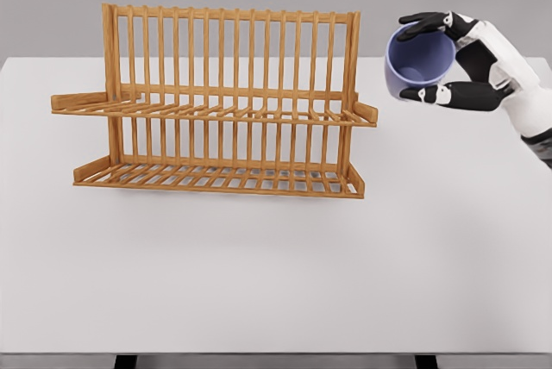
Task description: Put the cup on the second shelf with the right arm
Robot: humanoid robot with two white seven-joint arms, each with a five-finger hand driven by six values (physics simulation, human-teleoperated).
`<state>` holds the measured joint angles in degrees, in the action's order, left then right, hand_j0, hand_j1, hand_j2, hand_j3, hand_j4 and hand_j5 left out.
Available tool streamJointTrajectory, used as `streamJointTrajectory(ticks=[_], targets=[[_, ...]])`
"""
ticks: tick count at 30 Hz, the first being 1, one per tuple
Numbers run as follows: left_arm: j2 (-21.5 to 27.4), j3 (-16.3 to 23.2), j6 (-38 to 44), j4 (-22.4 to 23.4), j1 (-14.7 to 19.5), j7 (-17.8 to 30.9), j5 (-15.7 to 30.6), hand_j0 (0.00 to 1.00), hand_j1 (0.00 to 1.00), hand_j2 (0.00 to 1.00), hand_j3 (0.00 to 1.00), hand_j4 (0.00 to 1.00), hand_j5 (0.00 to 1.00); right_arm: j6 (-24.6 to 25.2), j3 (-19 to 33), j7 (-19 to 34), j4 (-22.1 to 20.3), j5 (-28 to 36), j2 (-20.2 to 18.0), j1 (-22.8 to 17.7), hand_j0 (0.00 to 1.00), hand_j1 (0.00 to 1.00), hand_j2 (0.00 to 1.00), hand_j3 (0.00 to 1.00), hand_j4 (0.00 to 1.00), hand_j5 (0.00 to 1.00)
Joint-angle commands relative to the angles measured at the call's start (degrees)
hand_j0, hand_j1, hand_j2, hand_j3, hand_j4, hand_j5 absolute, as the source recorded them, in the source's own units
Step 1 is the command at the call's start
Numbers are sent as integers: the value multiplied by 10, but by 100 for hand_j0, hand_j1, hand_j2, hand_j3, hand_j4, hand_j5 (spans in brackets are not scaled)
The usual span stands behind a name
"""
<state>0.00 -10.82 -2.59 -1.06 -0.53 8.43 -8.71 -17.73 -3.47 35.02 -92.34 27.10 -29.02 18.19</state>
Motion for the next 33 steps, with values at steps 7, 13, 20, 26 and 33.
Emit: streamJointTrajectory(ticks=[7,13,20,26,33], targets=[[0,0,0,0,0,0,0,100,100,100,100,100,100,-3,-13,0,0,-10,17,21,60,60,60,60,60,60],[0,0,0,0,0,0,0,100,100,100,100,100,100,-3,-34,0,1,-34,45,41,60,60,60,60,60,60],[0,0,0,0,0,0,0,100,100,100,100,100,100,-13,-38,0,4,-35,79,42,60,60,60,60,60,60],[0,-1,0,0,0,0,0,100,100,100,100,100,100,-17,-52,0,2,-35,89,42,60,60,60,60,60,60],[0,-1,0,0,0,0,0,100,100,100,100,100,100,-49,-75,0,4,-35,90,36,60,60,60,60,60,60]])
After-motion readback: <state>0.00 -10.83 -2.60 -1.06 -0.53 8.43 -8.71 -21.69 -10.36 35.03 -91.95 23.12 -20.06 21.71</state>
